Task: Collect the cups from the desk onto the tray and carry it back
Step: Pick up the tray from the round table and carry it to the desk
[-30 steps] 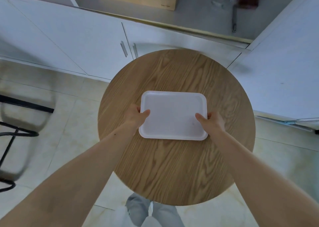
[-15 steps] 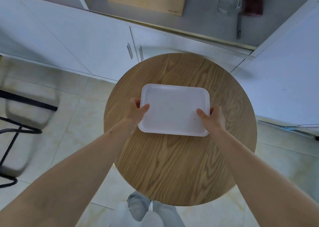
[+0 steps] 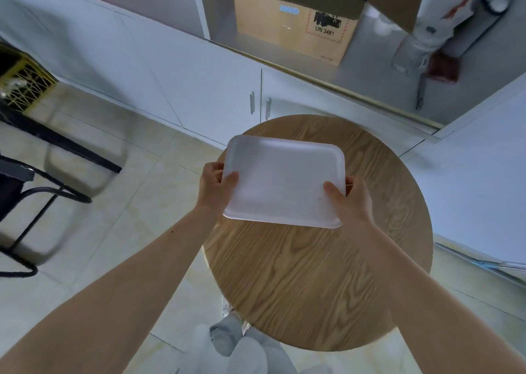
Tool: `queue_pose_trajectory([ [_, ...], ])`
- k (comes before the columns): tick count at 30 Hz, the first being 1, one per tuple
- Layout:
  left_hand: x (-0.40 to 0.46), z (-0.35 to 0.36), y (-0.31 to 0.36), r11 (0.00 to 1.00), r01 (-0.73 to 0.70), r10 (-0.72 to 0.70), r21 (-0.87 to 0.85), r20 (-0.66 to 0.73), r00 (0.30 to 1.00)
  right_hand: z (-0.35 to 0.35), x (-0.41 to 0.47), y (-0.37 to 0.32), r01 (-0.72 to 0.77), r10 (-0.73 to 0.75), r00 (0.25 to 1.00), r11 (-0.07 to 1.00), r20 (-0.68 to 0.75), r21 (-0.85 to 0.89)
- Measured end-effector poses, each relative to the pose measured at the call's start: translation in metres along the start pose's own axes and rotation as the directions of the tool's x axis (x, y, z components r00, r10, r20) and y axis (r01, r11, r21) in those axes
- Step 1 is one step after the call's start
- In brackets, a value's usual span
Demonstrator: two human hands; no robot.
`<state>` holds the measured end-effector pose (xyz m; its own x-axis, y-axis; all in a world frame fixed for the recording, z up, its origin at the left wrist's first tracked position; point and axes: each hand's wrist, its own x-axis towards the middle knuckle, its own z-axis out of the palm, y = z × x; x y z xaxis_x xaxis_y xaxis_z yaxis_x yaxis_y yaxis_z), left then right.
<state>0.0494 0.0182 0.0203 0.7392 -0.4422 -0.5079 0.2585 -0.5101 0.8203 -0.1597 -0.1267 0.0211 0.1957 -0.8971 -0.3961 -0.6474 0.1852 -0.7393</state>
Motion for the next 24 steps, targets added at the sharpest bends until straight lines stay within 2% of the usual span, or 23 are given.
queue_pose_trajectory([
  [6, -0.020, -0.044, -0.007, 0.991, 0.018, -0.032, -0.132, -0.111, 0.993, 0.024, -0.016, -0.027, 0.129, -0.127, 0.988, 0.991, 0.083, -0.020],
  [11, -0.035, -0.082, -0.018, 0.985, 0.009, -0.040, -0.171, -0.179, 0.983, 0.050, -0.032, -0.046, 0.230, -0.221, 0.964, 0.972, 0.145, -0.049],
  [24, -0.063, -0.199, -0.054, 0.956, -0.017, -0.087, -0.294, -0.336, 0.938, 0.137, -0.100, -0.098, 0.366, -0.360, 0.878, 0.930, 0.316, 0.041],
])
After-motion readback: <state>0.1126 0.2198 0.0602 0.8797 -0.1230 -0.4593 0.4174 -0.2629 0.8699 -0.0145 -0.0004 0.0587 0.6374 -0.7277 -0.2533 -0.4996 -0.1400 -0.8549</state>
